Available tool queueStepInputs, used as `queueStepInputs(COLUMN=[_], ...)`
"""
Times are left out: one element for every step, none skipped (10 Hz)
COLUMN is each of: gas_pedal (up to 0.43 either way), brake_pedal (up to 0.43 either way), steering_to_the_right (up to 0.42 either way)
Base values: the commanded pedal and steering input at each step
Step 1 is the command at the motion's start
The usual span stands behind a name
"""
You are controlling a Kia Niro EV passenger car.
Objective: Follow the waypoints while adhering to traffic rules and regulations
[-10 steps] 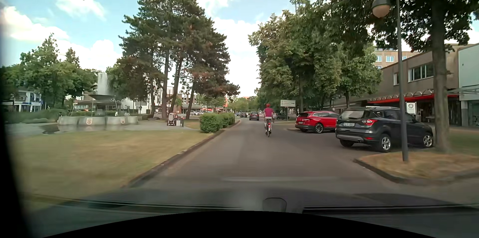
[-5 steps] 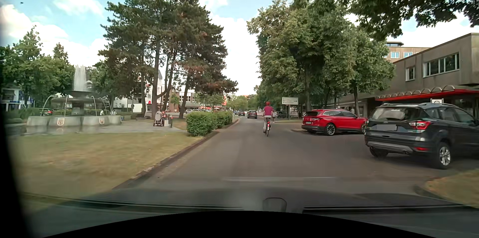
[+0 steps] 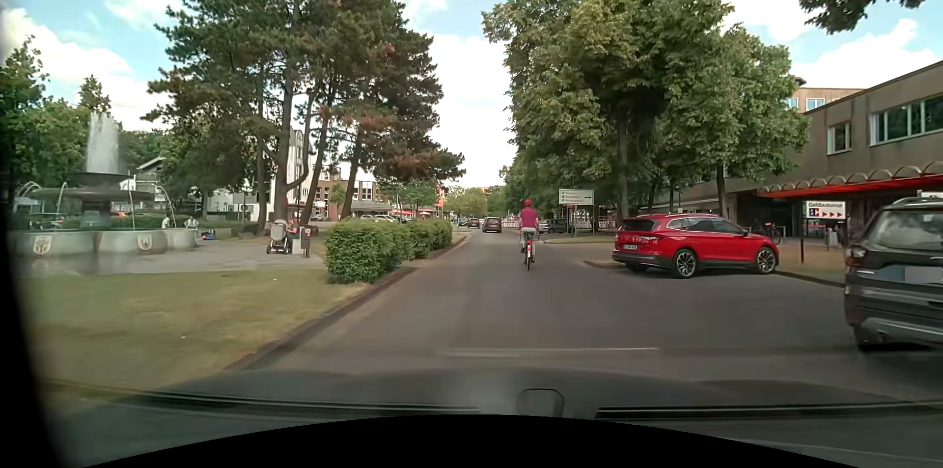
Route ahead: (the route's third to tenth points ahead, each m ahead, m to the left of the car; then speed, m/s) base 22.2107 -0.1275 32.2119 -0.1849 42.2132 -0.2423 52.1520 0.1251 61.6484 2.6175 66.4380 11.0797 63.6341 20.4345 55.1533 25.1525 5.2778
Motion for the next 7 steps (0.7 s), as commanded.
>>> queueStepInputs(gas_pedal=[0.047,0.039,0.028,0.02,0.02,0.02,0.02], brake_pedal=[0.006,0.006,0.006,0.006,0.006,0.006,0.006], steering_to_the_right=[0.004,0.004,0.004,0.004,0.004,0.004,0.004])
